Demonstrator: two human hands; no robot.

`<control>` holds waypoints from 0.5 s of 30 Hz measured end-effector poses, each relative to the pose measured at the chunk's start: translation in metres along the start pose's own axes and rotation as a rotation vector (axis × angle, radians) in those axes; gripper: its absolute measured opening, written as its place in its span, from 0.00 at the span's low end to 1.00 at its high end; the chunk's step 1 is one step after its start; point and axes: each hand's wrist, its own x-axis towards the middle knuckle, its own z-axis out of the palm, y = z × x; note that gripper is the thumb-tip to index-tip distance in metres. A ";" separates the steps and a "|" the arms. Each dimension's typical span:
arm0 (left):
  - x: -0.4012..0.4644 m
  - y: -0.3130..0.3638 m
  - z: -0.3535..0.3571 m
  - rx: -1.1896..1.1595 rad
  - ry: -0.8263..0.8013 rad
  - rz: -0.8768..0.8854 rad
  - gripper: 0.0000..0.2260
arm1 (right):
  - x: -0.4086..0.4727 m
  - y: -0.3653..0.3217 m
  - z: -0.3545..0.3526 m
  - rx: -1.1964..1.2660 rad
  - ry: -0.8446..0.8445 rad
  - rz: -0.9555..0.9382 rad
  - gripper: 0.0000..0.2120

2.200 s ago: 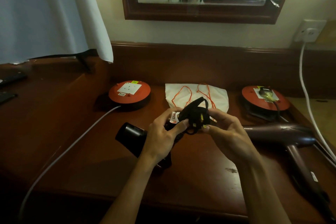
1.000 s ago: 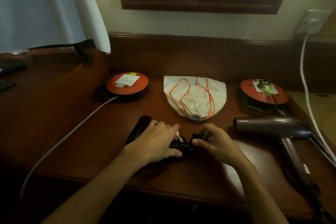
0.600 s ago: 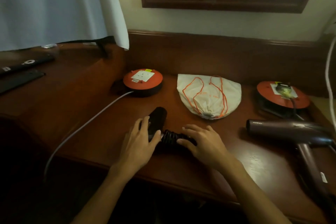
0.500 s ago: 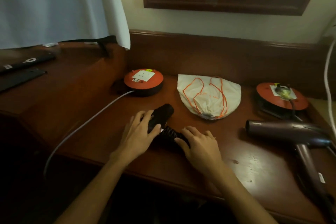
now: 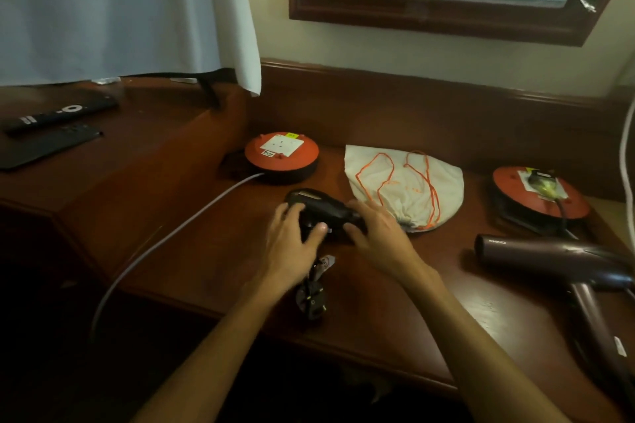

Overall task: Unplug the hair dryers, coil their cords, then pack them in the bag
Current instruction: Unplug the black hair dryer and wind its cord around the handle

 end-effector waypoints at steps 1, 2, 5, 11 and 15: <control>-0.010 0.003 0.006 -0.003 -0.049 0.006 0.31 | 0.010 0.008 0.003 -0.062 0.013 -0.013 0.23; -0.017 0.004 0.012 0.004 -0.082 0.012 0.34 | 0.018 0.015 0.007 -0.092 0.001 -0.025 0.25; -0.014 -0.006 0.016 0.026 -0.099 0.020 0.33 | 0.036 0.026 0.024 -0.035 -0.064 -0.049 0.26; 0.015 -0.040 -0.014 0.121 -0.206 0.048 0.30 | 0.061 0.016 0.051 -0.037 -0.008 -0.071 0.26; 0.035 -0.058 -0.031 0.145 -0.247 0.025 0.30 | 0.082 0.001 0.067 -0.049 -0.003 -0.058 0.26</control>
